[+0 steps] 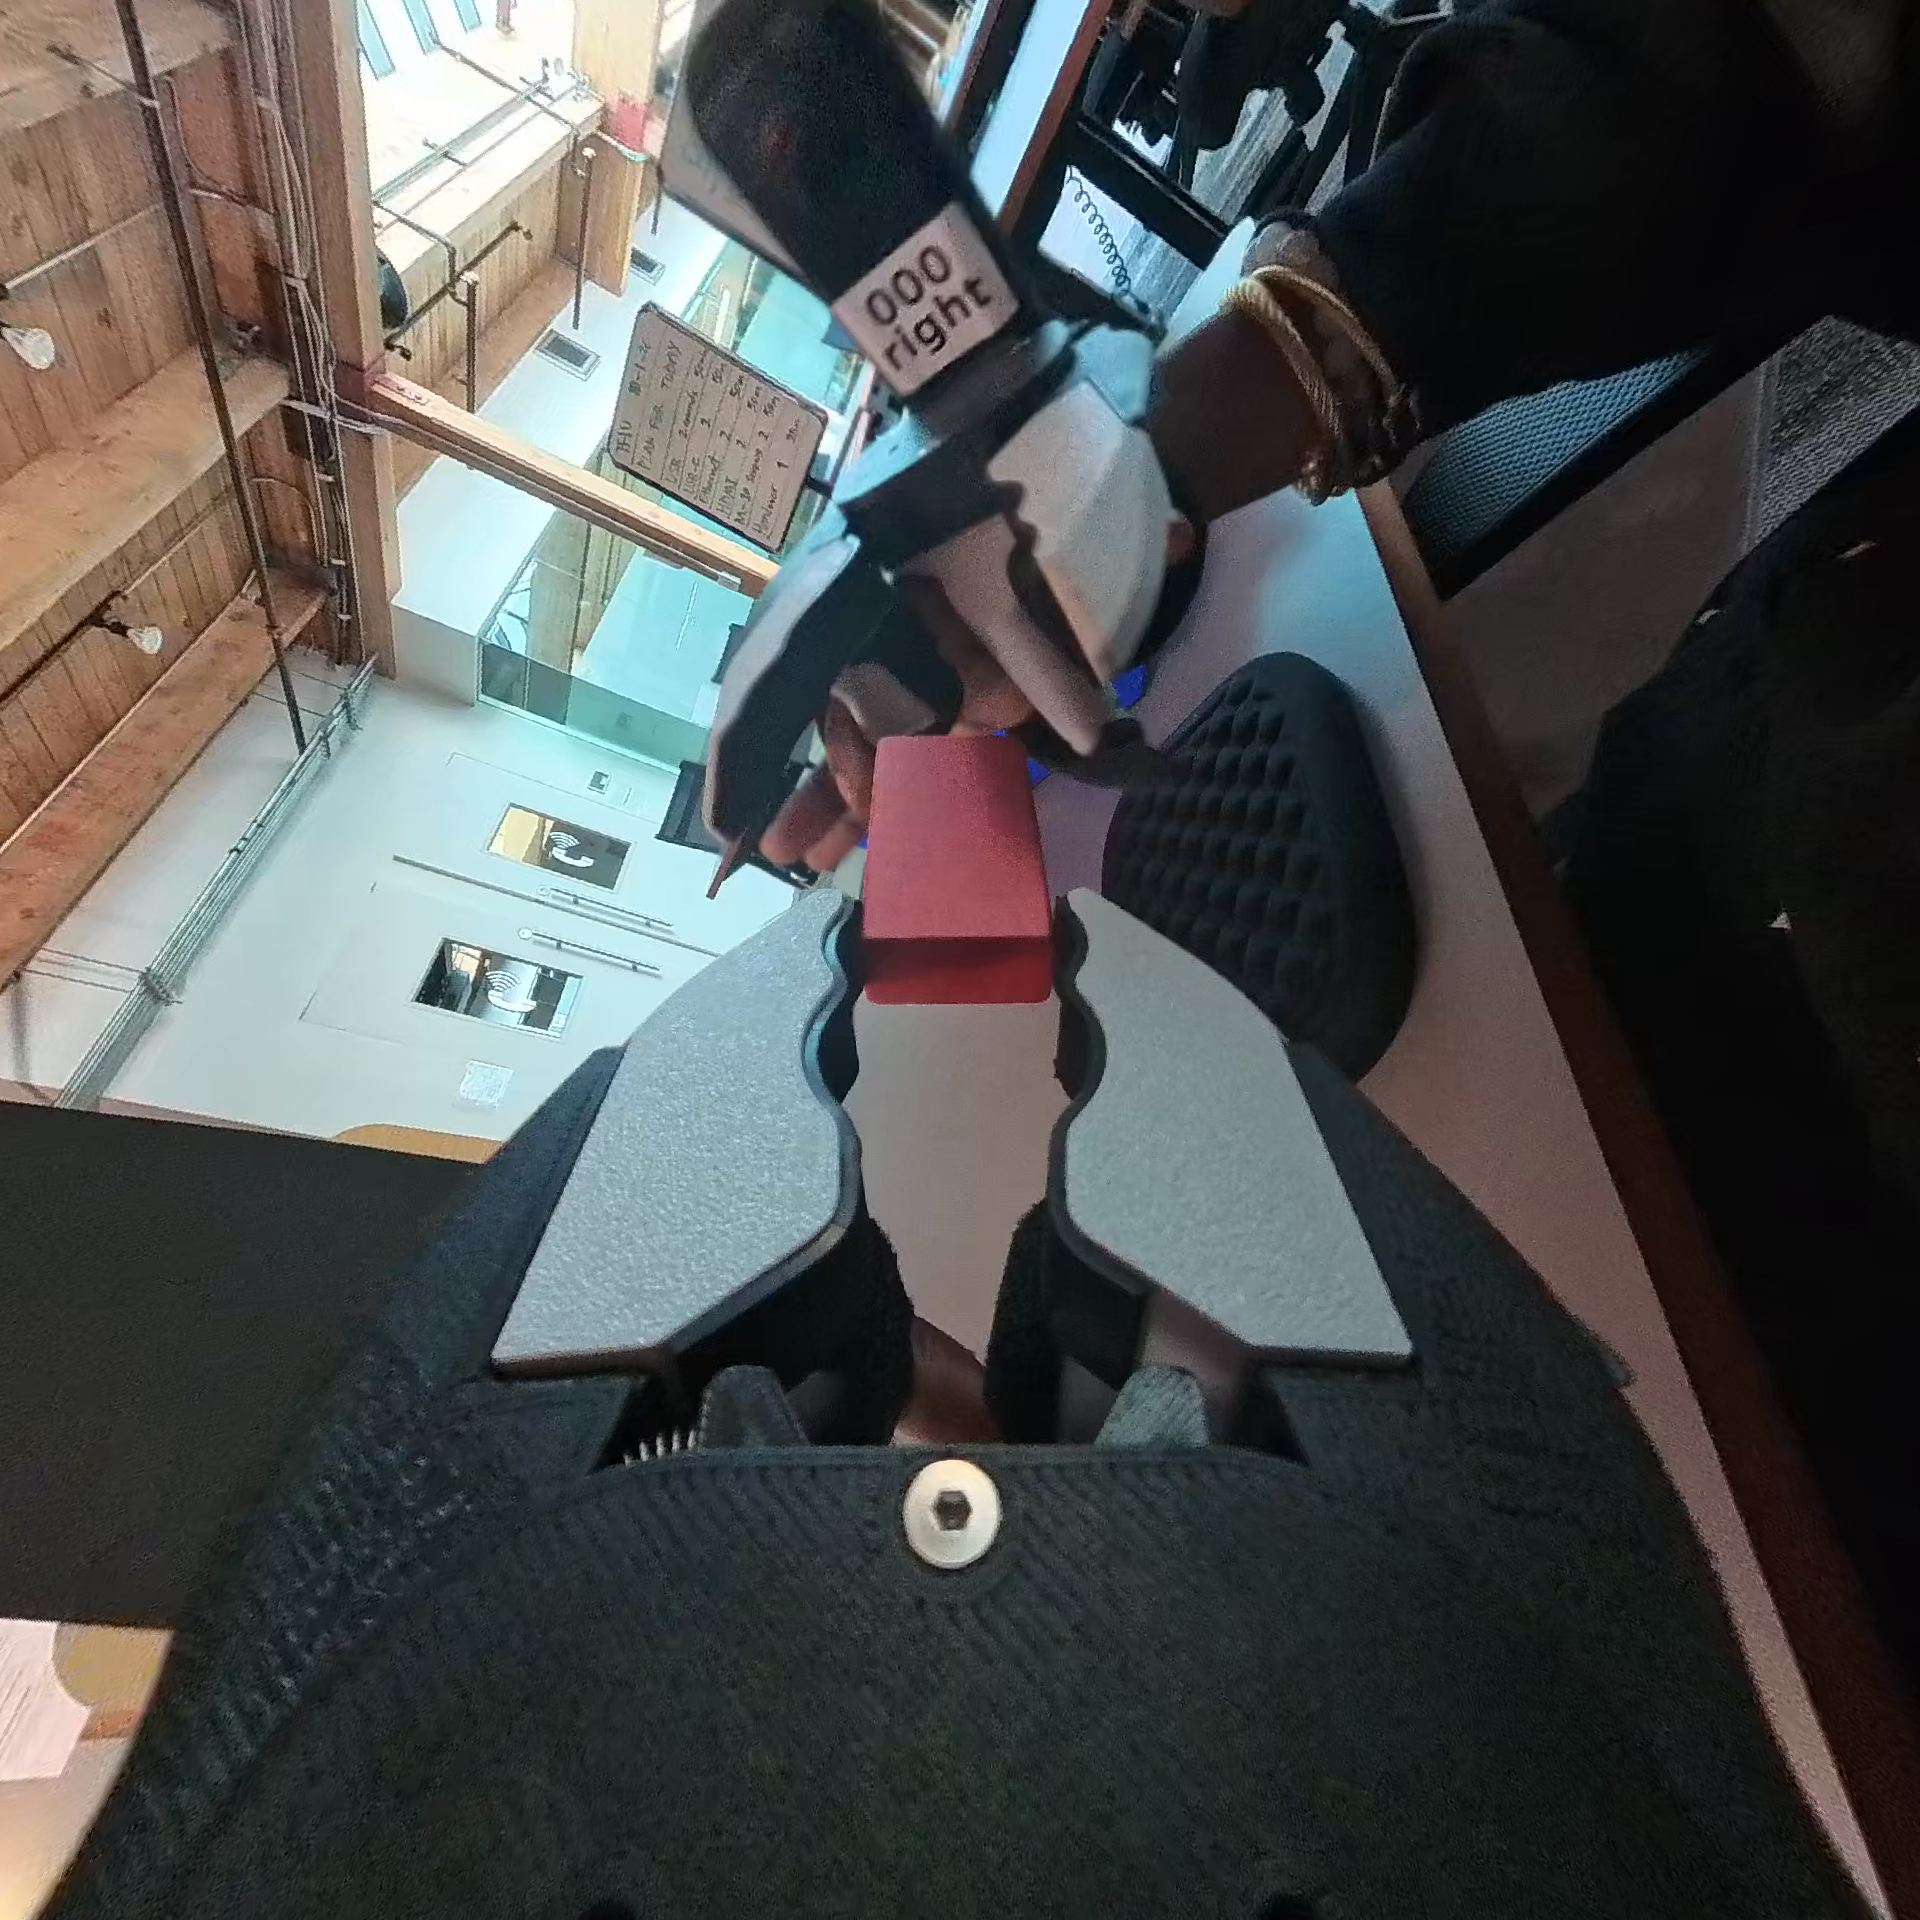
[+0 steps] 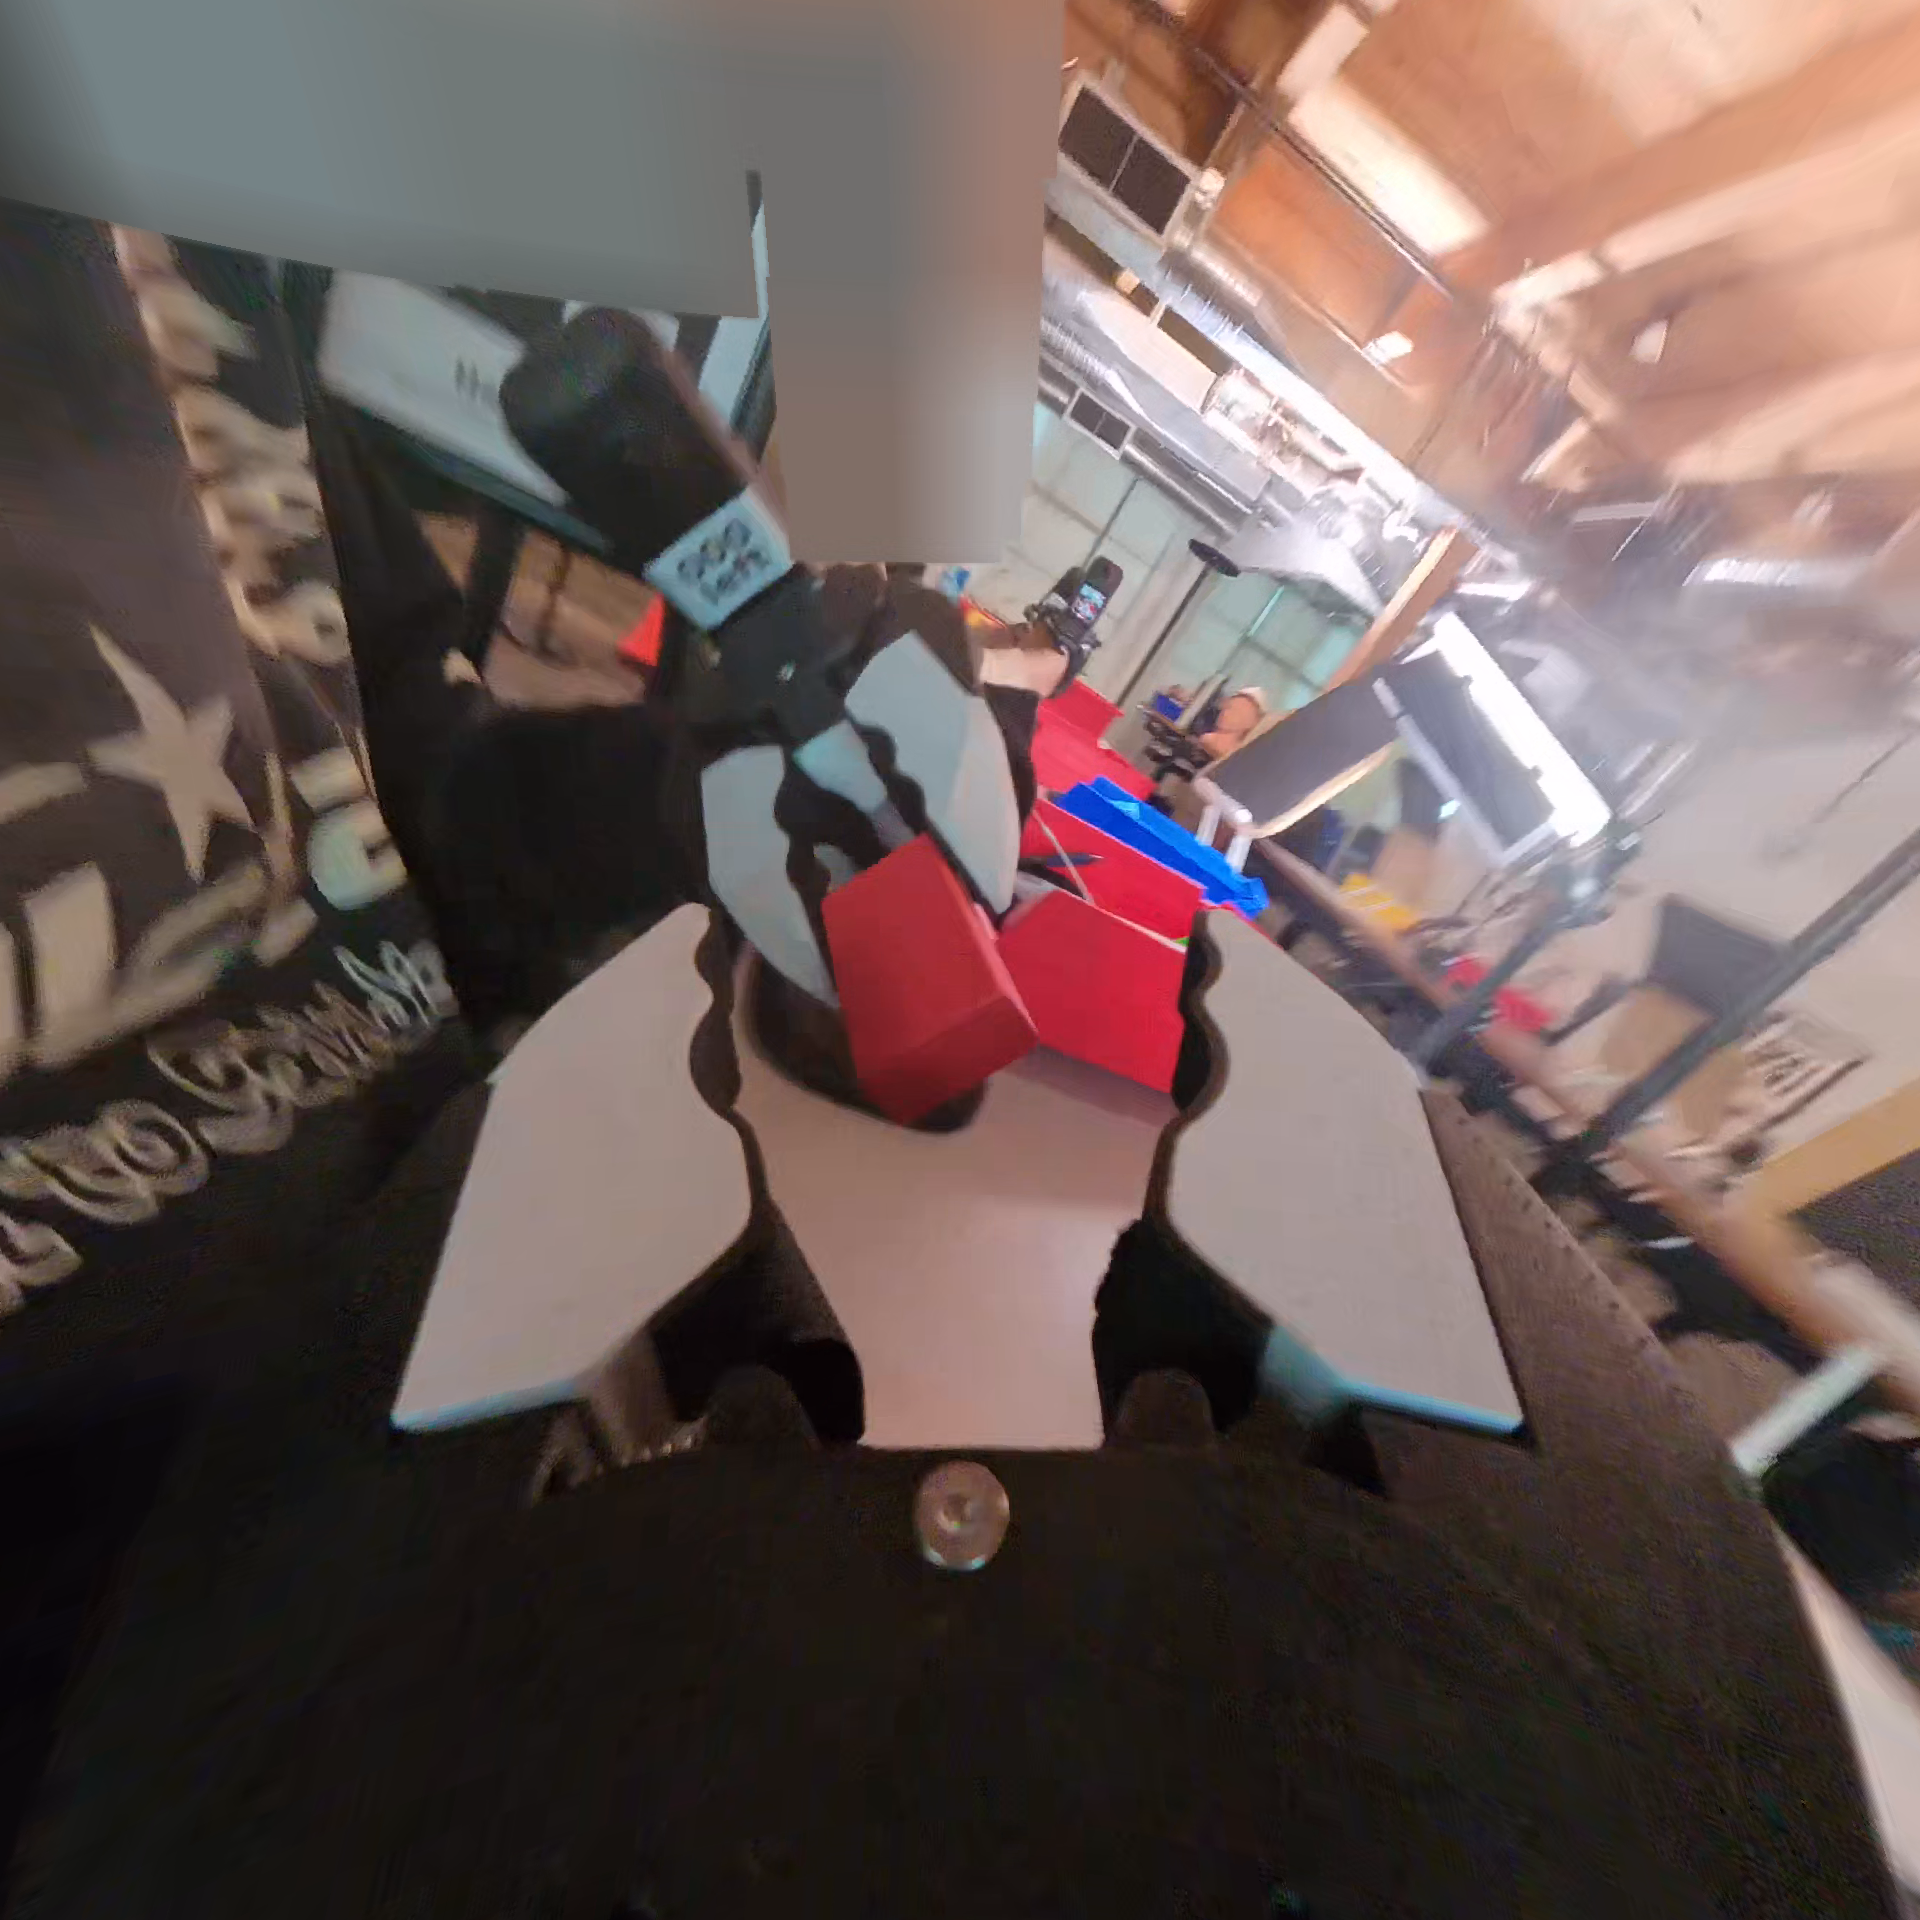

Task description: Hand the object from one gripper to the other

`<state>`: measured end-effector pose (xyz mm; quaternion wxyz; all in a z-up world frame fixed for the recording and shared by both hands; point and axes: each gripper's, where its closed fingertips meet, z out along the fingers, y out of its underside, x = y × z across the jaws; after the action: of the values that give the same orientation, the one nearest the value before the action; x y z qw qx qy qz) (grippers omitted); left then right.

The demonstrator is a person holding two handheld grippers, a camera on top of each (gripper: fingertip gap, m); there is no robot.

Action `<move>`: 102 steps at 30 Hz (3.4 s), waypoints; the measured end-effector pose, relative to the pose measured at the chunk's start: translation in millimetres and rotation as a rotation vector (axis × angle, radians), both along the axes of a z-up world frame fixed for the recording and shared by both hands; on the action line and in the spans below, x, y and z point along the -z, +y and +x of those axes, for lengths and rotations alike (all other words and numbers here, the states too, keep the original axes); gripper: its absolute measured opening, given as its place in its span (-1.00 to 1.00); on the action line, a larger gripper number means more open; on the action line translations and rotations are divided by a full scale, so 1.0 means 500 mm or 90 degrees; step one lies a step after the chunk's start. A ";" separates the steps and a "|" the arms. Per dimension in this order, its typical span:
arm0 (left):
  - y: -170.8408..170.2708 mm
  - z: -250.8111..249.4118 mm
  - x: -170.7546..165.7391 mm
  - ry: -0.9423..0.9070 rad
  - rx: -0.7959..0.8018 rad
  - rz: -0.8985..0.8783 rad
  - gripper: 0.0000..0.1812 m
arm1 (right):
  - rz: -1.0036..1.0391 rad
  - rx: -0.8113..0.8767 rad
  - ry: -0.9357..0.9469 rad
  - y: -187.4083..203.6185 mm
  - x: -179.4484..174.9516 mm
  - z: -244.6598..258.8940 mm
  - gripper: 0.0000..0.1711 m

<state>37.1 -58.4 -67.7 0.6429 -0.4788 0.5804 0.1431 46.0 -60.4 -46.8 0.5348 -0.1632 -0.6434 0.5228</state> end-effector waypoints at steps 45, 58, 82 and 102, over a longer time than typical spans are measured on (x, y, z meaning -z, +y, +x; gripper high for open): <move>-0.039 0.008 -0.042 -0.123 0.108 -0.020 -0.82 | 0.144 0.047 0.059 -0.023 -0.002 0.006 -0.77; -0.007 -0.006 -0.020 0.038 0.009 0.136 -0.36 | -0.413 -0.133 -0.423 0.003 0.024 0.003 -0.80; -0.047 0.001 -0.063 -0.178 0.137 -0.022 -0.62 | 0.049 0.019 0.058 -0.033 -0.028 0.006 -0.34; -0.034 0.004 -0.060 -0.030 0.059 0.164 -0.49 | -0.326 -0.081 -0.287 -0.008 -0.006 -0.009 -0.58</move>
<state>39.2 -75.3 -37.7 0.7182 -0.3683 0.5638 0.1753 41.3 -64.3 -43.9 0.2870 -0.3636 -0.6021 0.6503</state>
